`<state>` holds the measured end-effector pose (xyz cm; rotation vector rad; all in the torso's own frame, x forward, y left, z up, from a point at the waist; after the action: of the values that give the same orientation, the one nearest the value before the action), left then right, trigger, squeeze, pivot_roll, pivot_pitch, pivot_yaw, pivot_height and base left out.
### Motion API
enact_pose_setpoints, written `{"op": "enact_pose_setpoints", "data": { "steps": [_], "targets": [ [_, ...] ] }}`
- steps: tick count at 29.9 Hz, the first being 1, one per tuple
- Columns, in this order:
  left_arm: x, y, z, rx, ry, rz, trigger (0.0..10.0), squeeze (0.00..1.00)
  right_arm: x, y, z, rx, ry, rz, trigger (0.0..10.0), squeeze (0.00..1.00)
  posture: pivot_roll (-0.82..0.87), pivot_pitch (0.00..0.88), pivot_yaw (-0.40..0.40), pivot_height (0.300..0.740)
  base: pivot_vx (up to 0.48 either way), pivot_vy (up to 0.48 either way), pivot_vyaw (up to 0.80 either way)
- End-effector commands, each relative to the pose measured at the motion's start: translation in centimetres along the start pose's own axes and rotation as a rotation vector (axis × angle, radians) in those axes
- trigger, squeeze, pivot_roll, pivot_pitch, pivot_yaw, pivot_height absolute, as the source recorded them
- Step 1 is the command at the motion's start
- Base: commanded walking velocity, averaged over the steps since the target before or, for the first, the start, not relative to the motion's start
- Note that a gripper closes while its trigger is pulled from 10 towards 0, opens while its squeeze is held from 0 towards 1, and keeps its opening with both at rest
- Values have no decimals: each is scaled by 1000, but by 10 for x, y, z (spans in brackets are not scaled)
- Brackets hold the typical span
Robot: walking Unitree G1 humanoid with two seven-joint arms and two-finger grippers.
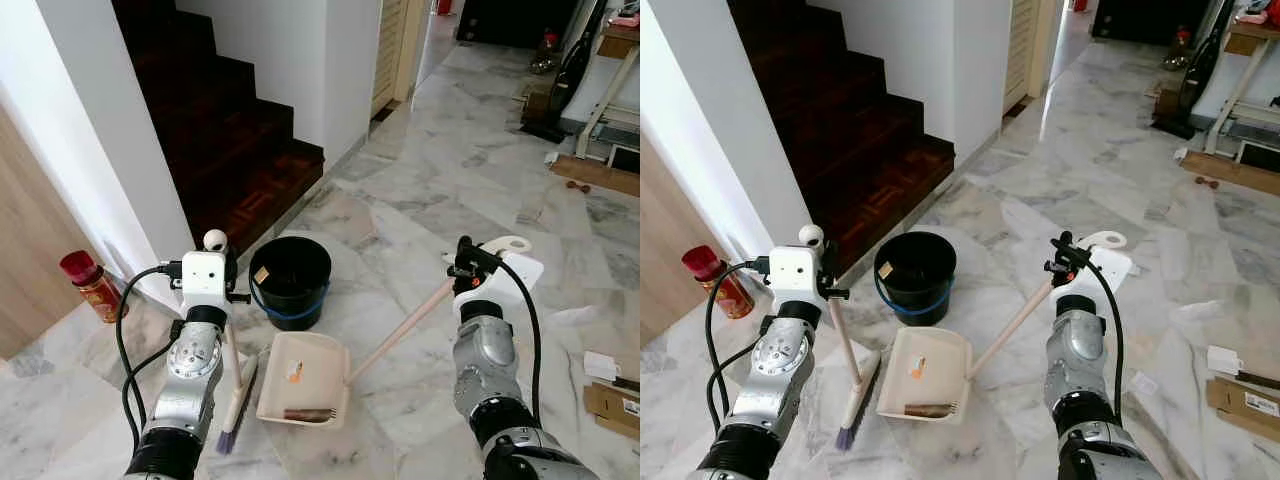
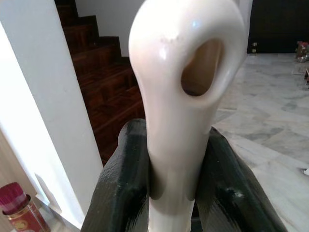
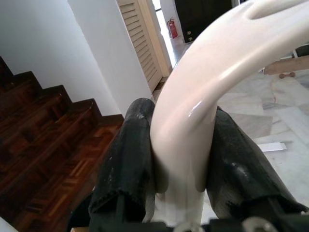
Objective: Sweep floor
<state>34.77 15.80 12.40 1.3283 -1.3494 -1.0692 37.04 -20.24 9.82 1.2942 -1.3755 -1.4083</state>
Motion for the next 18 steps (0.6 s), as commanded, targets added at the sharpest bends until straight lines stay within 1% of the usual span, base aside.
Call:
{"op": "enact_pose_setpoints", "data": {
  "steps": [1,3,6,8,10,17,18],
  "targets": [
    [-2,7,-3,33,1,-5,10000,0,3,18,-6,72,-8,-28,10000,0,86,0,11,740,0,0,0],
    [-2,7,-3,32,2,-5,10000,0,10,19,-4,81,-14,-24,10000,0,86,0,11,740,0,0,0],
    [-2,7,-3,32,2,-5,10000,0,13,19,-3,82,-21,-28,10000,0,86,0,11,740,0,0,0],
    [-1,6,-3,30,0,-5,10000,0,21,20,1,94,-27,-29,10000,0,80,0,11,740,0,0,0],
    [-2,6,-3,30,-1,-5,10000,0,24,21,4,103,-27,-27,10000,0,82,0,10,740,0,0,0],
    [-2,6,-4,30,-1,-7,10000,0,39,32,6,143,-55,-79,10000,0,80,0,9,740,0,0,0],
    [-2,6,-4,30,-1,-7,10000,0,39,32,6,143,-55,-79,10000,0,80,0,9,740,0,0,0]
  ]
}}
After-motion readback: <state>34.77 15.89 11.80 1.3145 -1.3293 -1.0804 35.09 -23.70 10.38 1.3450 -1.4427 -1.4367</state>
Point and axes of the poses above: a point about 5 cm out from each wrist's last joint towards the gripper, its own z axis pointing back from the gripper into the wrist, its own y axis along the axis of the wrist's last joint, x = y × z, the point moved 3 cm from there along -z, pointing out of the wrist towards the gripper, and after that the axes turned 8 degrees about z, right-handed, at the moved point
